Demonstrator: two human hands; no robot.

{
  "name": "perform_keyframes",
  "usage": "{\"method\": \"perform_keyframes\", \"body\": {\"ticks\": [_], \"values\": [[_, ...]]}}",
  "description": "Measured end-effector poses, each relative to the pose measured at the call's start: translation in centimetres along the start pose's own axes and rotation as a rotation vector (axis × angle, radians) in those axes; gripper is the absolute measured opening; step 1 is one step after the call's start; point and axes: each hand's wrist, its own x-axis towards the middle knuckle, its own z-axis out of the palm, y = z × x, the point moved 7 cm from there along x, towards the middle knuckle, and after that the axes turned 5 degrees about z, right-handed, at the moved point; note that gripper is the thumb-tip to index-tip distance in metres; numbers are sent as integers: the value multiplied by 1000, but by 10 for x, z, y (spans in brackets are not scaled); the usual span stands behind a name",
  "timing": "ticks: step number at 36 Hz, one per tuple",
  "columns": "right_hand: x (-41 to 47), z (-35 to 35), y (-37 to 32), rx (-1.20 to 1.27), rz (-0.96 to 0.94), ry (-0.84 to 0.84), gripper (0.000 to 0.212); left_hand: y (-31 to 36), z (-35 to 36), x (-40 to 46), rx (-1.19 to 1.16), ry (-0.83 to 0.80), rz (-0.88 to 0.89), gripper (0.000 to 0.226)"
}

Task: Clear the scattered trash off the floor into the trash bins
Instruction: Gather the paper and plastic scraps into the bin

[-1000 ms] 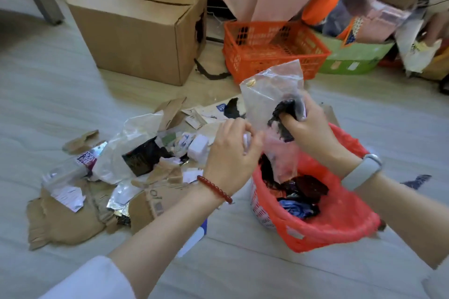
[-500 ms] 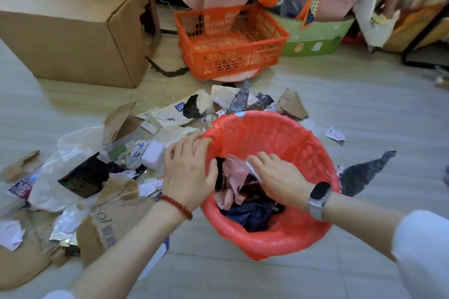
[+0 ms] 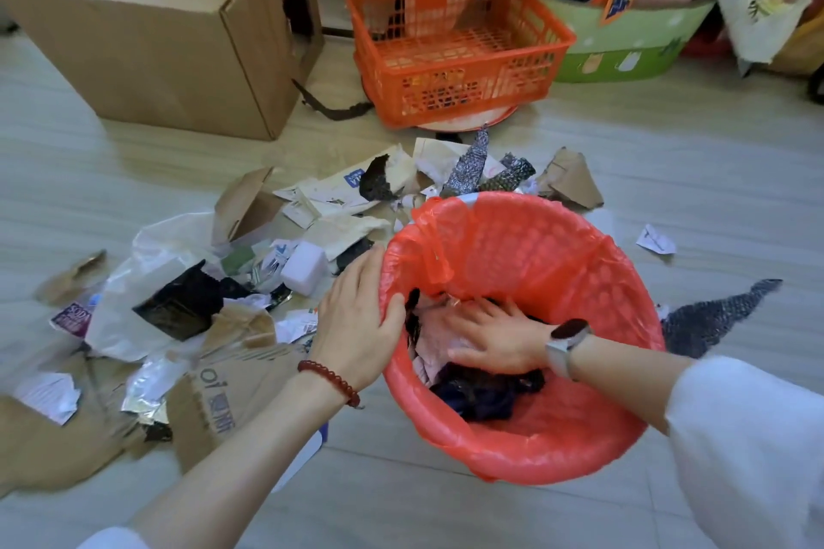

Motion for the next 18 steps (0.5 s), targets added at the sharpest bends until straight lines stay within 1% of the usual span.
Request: {"method": "perform_keyframes", "body": {"ticks": [3,6,9,10,13,14,16,17,18], "values": [[-23,-42,1,46,-75,255,58,6,-6,2,64,-8,-7,71],[-49,-75,2,63,-158,573,56,9,-11,8,138,-25,-12,74],[-65,-89,0,41,-158,768,49,10,-15,13,129,-39,-27,76],[-69,-93,-3,41,-156,829,48,12,-15,14,117,-50,-30,75],[-81,-103,-10,42,-177,1024,51,15,-17,16,108,-93,-39,57],[-85,-105,-13,24,-200,1076,51,16,-18,16,108,-96,-44,54],[-87,-105,-20,-64,-265,1115,51,15,-21,16,106,-94,-57,51],[-83,-100,-21,-124,-287,1080,51,14,-23,16,104,-95,-59,50],[-77,-95,-23,-190,-294,995,51,13,-25,16,104,-100,-59,51]]}}
